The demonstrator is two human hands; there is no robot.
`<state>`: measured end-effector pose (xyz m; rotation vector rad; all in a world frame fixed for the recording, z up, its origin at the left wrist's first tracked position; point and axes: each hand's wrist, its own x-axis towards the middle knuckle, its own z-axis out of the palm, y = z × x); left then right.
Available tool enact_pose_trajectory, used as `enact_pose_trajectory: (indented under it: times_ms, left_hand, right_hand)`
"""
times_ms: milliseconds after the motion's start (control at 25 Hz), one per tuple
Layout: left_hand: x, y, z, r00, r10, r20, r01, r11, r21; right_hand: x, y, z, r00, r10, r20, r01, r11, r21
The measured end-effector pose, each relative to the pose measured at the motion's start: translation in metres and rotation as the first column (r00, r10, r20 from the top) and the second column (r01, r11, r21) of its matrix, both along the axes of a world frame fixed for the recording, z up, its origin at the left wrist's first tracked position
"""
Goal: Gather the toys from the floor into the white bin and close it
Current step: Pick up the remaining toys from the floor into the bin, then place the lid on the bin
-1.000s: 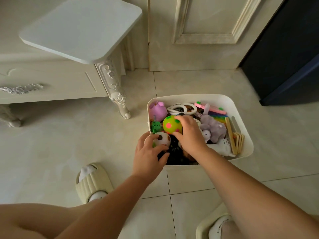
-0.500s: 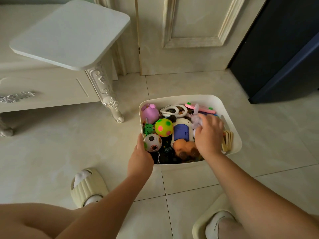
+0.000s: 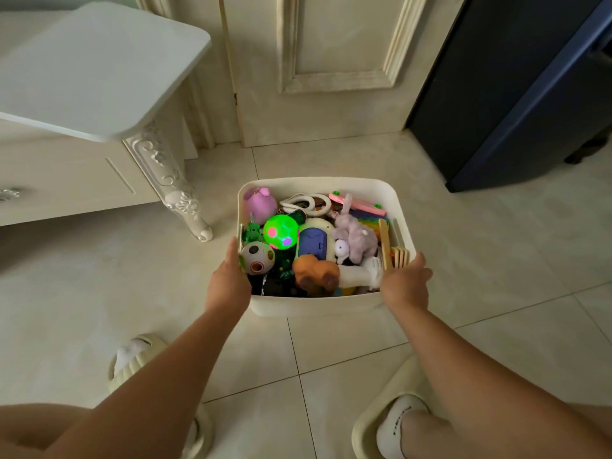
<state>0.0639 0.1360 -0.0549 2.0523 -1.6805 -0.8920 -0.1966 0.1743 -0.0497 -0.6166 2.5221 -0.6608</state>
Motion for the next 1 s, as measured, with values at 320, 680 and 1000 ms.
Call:
enact_pose_trajectory:
  times_ms: [320, 680, 1000]
  left_hand:
    - [0.05, -0.058, 0.069, 0.994, -0.066, 0.089, 0.056, 0.992, 0.116]
    - [0.121, -0.12, 0.146, 0.332, 0.554, -0.764, -0.477, 0.797, 0.37]
    - [0.125, -0.146, 0.142, -0.113, 0.44, -0.891, -0.672, 0.627, 0.395]
  right_hand:
    - [0.057, -0.057, 0.045, 0.828, 0.448, -0.336, -0.503, 0.859, -0.095]
    - [0.193, -0.172, 0.104, 0.677, 0.734, 0.06, -0.686, 0.658, -0.311]
    - [0.202, -0.185, 0.094, 0.647, 0.738, 0.19, -0.638, 0.661, -0.394]
